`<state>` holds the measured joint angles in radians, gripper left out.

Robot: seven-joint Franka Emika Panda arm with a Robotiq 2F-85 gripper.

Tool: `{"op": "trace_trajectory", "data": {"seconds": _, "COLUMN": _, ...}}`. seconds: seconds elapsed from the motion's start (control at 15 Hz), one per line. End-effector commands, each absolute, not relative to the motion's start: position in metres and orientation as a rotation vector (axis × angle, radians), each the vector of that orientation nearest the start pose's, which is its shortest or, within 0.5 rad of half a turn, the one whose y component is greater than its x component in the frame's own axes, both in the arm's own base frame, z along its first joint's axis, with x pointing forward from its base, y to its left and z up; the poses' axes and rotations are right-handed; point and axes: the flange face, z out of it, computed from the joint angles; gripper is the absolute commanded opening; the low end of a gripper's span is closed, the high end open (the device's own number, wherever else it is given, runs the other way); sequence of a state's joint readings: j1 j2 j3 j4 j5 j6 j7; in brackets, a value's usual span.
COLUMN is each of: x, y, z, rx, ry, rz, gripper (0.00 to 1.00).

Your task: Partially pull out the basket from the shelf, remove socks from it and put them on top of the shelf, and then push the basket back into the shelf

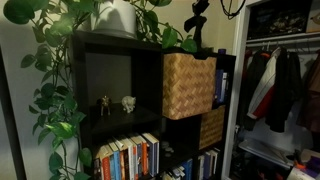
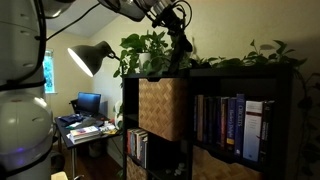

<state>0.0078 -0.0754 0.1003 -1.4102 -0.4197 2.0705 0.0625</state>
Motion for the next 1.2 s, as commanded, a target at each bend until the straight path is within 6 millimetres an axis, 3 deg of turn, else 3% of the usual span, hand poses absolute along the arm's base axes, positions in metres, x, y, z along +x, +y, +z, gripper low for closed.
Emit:
{"op": "trace_trajectory", "data": {"seconds": 0.0, "x": 0.555, "y": 0.034, "z": 0.831, "rx": -3.242, "ry": -0.148, "rz": -1.439, "gripper": 0.06}}
{"op": "trace_trajectory", "data": {"seconds": 0.27, "x": 0.55, "y": 0.03, "z": 0.854, "rx": -3.237, "ry": -0.143, "rz": -1.602, "gripper": 0.06}}
{"op": "trace_trajectory", "data": {"seconds": 0.4, "x": 0.551, "y": 0.026, "z": 0.854, "rx": -3.222, "ry": -0.162, "rz": -1.663, "gripper": 0.06}}
{"op": "trace_trajectory", "data": {"seconds": 0.6, "x": 0.562, "y": 0.016, "z": 0.829, "rx": -3.208, "ry": -0.168, "rz": -1.702, "gripper": 0.06}}
{"op": "trace_trajectory", "data": {"seconds": 0.87, "x": 0.583, "y": 0.003, "z": 0.773, "rx": -3.223, "ry": -0.123, "rz": -1.623, "gripper": 0.06}}
{"op": "trace_trajectory", "data": {"seconds": 1.13, "x": 0.581, "y": 0.01, "z": 0.735, "rx": -3.239, "ry": -0.174, "rz": -1.598, "gripper": 0.06}}
